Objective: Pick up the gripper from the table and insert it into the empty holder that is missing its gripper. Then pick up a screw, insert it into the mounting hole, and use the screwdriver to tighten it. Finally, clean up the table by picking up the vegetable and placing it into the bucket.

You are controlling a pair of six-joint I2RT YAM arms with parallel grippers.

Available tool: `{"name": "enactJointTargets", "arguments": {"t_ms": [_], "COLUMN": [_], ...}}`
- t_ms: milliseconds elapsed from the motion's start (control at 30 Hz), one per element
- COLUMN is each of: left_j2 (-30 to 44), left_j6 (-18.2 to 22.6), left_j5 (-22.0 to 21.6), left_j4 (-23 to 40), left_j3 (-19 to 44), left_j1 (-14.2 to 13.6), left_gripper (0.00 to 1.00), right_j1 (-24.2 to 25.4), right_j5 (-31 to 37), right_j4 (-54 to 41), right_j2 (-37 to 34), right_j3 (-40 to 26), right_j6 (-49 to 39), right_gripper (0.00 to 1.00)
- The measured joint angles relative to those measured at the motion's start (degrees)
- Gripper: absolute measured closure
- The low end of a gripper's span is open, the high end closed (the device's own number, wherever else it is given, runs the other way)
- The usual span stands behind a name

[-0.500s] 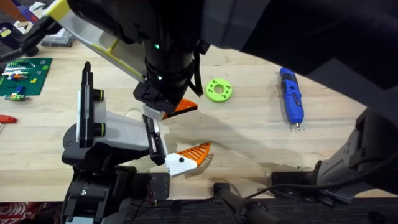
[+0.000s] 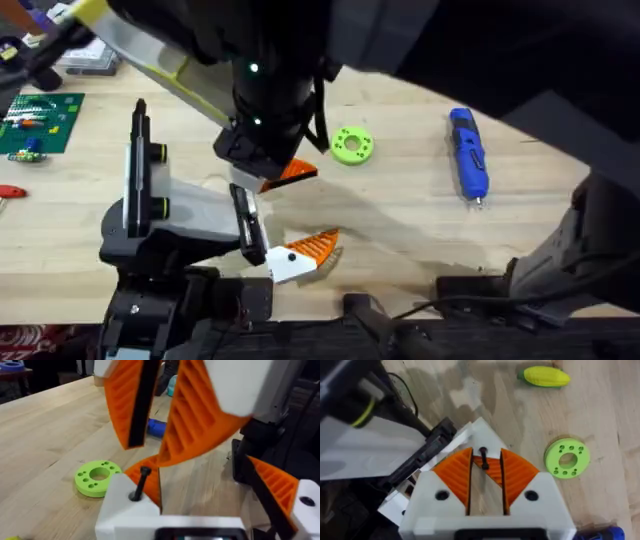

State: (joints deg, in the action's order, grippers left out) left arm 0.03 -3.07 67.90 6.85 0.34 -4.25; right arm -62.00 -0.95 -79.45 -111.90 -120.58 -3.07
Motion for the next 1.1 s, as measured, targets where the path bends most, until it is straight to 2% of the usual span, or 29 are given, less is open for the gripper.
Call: {"name": "enactJointTargets", "arguments": {"t_ms": [433, 1100], "left_j2": [0.00, 0.00], "left_j6": [0.00, 0.00], "left_j5": [0.00, 0.00], "left_j4": [0.01, 0.02], "left_j3": [0.00, 0.00], "left_j1": [0.00, 0.00], "left_gripper": [0.018, 0.018], "right_j1": [0.12, 2.05], "right_j5": [-0.02, -4.32], "right_j4": [-4.94, -4.70], "right_j2": [0.92, 1.03], "right_j3": [-2.71, -2.82], "right_j6": [0.40, 1.33], "right_gripper": [0.680, 0.680]}}
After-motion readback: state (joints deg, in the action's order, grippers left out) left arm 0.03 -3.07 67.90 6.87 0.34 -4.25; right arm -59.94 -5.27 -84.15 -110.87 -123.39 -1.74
